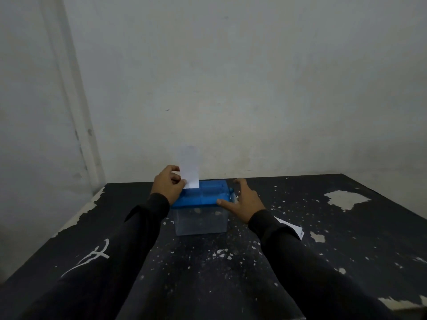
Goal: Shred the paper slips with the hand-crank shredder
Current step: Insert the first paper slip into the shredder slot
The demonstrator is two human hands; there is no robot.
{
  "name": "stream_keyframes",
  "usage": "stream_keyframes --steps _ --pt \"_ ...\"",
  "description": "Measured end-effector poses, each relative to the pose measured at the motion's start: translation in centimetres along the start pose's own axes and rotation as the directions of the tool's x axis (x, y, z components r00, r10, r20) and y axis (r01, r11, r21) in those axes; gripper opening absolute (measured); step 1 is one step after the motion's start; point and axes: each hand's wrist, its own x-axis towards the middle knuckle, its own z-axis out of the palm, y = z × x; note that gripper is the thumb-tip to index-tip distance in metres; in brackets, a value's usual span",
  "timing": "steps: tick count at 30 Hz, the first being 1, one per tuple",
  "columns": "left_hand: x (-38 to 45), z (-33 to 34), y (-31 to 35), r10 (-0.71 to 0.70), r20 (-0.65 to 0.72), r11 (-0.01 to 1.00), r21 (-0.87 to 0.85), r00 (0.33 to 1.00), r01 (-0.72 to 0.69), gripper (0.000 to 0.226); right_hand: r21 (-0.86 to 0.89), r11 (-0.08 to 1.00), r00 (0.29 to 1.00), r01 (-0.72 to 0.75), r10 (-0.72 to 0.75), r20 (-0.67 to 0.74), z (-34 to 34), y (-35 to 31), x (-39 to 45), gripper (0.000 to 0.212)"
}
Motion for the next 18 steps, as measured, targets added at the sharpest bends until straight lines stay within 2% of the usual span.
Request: stream_keyframes --steps 5,7,9,12,15,18 --pt "-0.2 0.5 -0.5 0.055 -0.029 0.996 0.072 0.998 -0.052 0.027 -0.219 0.963 0.976 0.16 -0.121 0.181 -0.7 0.4 -0.6 0.083" --pt "-0.4 0.7 -0.6 0.075 -0.028 0.994 0.078 0.997 -0.073 0.024 -0.315 0.931 0.971 0.186 -0.124 0.207 -1.3 0.7 -0.3 0.076" --pt "-0.5 0.9 -0.7 0.092 -0.019 0.993 0.078 0.996 -0.09 0.023 -0.334 0.919 0.962 0.212 -0.135 0.237 -2.4 0.7 0.2 0.069" --pt "-0.7 0.9 -0.9 0.107 0.007 0.991 0.076 0.994 -0.107 0.024 -0.215 0.948 0.941 0.234 -0.165 0.296 -3.9 0.4 1.0 0.056" --pt "-0.7 0.7 -1.0 0.112 0.023 0.989 0.091 0.993 -0.113 0.023 -0.055 0.988 0.941 0.145 -0.12 0.317 -4.8 0.0 1.8 0.034" --pt "-0.7 0.6 -1.0 0.12 0.04 0.987 0.106 0.992 -0.123 0.024 0.064 0.995 0.967 0.073 -0.086 0.238 -4.8 0.1 3.0 0.041"
